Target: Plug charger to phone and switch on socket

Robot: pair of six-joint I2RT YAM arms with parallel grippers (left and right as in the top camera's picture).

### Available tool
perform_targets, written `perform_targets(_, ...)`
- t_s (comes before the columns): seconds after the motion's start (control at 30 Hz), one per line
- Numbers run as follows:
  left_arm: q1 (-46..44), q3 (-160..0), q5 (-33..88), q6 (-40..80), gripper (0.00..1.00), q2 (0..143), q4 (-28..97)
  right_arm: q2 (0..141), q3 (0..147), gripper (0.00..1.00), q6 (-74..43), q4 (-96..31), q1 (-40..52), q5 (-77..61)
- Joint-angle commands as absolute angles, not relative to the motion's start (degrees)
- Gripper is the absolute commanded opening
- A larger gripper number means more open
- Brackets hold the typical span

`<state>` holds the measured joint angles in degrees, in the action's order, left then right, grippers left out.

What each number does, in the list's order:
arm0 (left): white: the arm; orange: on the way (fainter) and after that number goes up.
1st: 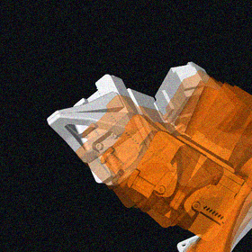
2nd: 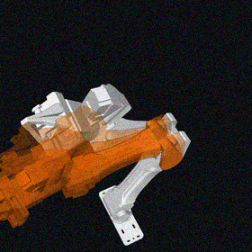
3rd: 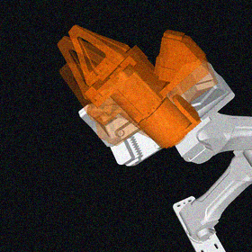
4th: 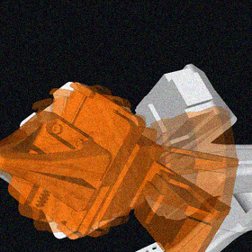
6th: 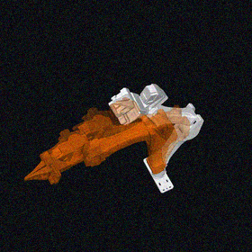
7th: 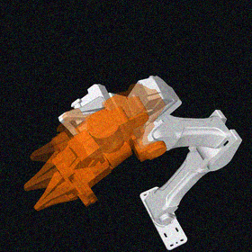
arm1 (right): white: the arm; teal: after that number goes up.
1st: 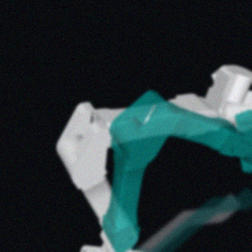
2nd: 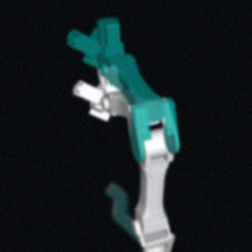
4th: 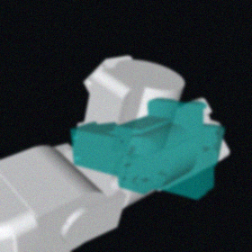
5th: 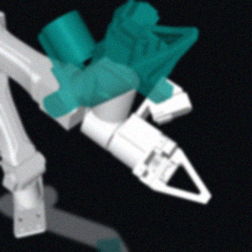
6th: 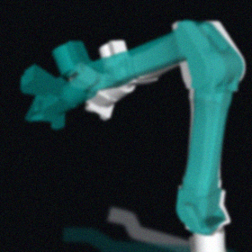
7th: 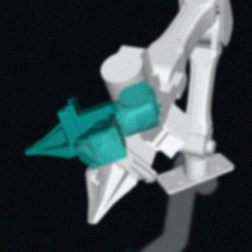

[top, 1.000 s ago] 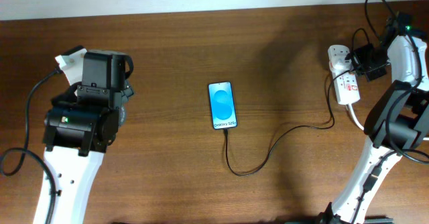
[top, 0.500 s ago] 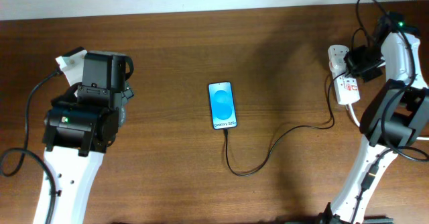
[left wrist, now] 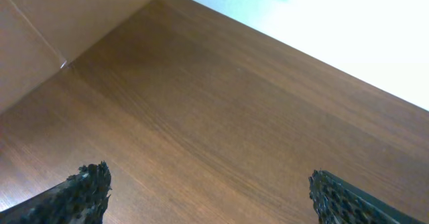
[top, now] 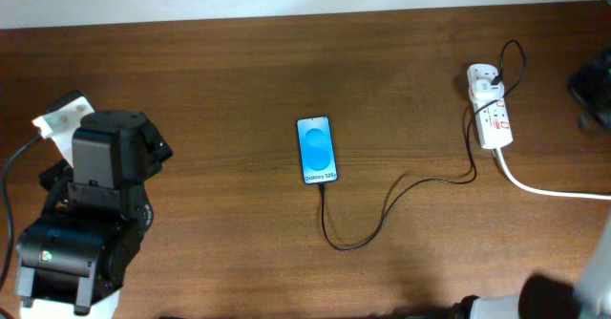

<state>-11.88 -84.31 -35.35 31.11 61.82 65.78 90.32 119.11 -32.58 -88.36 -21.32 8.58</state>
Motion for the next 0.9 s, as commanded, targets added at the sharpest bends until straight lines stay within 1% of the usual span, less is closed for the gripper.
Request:
perform_targets(0.0,-11.99,-84.25,-35.35,31.86,1.00,61.80,65.73,80.90,119.20,0.21,-31.51,-94.37,-21.30,8.64)
perform_targets(0.03,-11.99,-84.25,-35.35,31.86,0.99,61.80,65.71,78.43,119.20,0.76,-31.53,-96.57,-21.30,8.58)
perform_targets(0.07,-11.99,-84.25,-35.35,31.86,0.99,61.80,65.73,76.31,119.15,0.98,-31.53,-97.21,-21.30,8.67)
perform_targets(0.3,-11.99,-84.25,-35.35,31.86,0.99,61.80,65.73,68.31,119.15,0.98,-31.53,-97.19,-21.30,8.62)
perform_targets(0.5,-11.99,-84.25,-35.35,31.86,0.99,61.80,65.71,69.32,119.15,0.99,-31.48,-97.30,-18.22,9.10)
perform_targets(0.57,-11.99,-84.25,-35.35,31.86,0.99,61.80,65.71,69.52,119.15,0.98,-31.48,-97.30,-17.87,11.22)
perform_targets(0.7,-11.99,-84.25,-35.35,31.86,0.99,61.80,65.71,68.90,119.02,0.98,-29.41,-97.30,-11.66,11.44)
perform_targets(0.8,-11.99,-84.25,-35.35,31.86,0.99,61.80,65.73,67.18,117.58,0.98,-27.83,-95.92,-3.92,15.29)
perform_targets(0.87,-11.99,-84.25,-35.35,31.86,0.99,61.80,65.71,62.96,111.33,0.98,-27.79,-88.29,-0.25,16.62)
